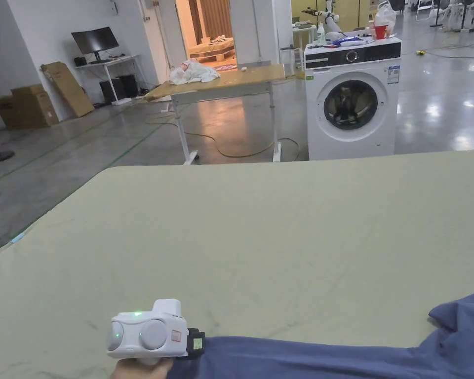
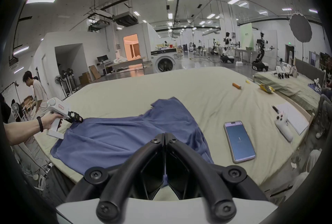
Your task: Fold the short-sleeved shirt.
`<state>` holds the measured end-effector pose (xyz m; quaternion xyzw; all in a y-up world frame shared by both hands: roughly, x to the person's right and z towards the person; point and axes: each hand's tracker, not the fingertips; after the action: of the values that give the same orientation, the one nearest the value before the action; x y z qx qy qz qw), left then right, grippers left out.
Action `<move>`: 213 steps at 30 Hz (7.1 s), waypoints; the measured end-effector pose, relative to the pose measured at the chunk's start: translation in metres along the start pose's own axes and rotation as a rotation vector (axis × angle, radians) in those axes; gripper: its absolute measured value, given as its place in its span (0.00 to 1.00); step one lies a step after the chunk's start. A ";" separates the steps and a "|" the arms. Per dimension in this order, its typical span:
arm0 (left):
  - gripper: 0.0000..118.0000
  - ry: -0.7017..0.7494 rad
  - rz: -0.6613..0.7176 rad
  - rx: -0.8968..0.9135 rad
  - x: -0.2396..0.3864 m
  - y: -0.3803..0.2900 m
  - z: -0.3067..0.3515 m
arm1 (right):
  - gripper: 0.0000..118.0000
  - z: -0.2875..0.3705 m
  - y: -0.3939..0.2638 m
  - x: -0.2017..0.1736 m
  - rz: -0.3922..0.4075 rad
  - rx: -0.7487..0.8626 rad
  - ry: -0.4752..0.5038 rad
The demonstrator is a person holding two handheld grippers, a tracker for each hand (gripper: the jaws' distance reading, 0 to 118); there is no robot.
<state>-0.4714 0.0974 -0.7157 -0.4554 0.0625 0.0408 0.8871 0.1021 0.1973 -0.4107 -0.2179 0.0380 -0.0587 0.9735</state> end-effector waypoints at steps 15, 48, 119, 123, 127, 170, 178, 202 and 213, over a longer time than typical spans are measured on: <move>0.14 0.011 -0.131 -0.105 0.016 0.013 -0.005 | 0.69 -0.255 0.133 0.061 -0.016 -0.494 0.013; 0.01 -0.185 0.019 0.108 -0.053 -0.154 0.193 | 0.00 -0.045 0.018 0.083 -0.050 -0.317 0.040; 0.73 -0.853 0.948 0.270 -0.148 -0.236 0.101 | 0.00 0.007 0.022 -0.068 0.087 0.124 0.251; 0.16 -0.757 0.779 0.154 -0.120 -0.222 0.090 | 0.00 0.010 0.019 -0.074 0.129 0.102 0.252; 0.00 -0.819 0.851 0.165 -0.115 -0.218 0.091 | 0.00 0.013 0.017 -0.072 0.147 0.088 0.245; 0.11 -0.814 0.392 -0.015 0.114 -0.180 0.109 | 0.00 0.017 -0.024 -0.006 -0.237 0.064 0.194; 0.13 -0.833 0.378 -0.082 0.133 -0.185 0.101 | 0.00 0.016 -0.025 -0.016 -0.194 0.034 0.196; 0.10 -0.751 0.609 -0.009 -0.009 -0.189 0.110 | 0.00 0.019 -0.030 -0.008 -0.218 -0.013 0.170; 0.09 -0.588 0.569 0.311 -0.076 -0.154 0.229 | 0.00 0.006 -0.036 -0.002 -0.267 -0.027 0.179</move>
<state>-0.5100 0.1923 -0.4487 -0.2502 -0.0643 0.4014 0.8787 0.0976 0.1680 -0.3902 -0.2279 0.0959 -0.2060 0.9468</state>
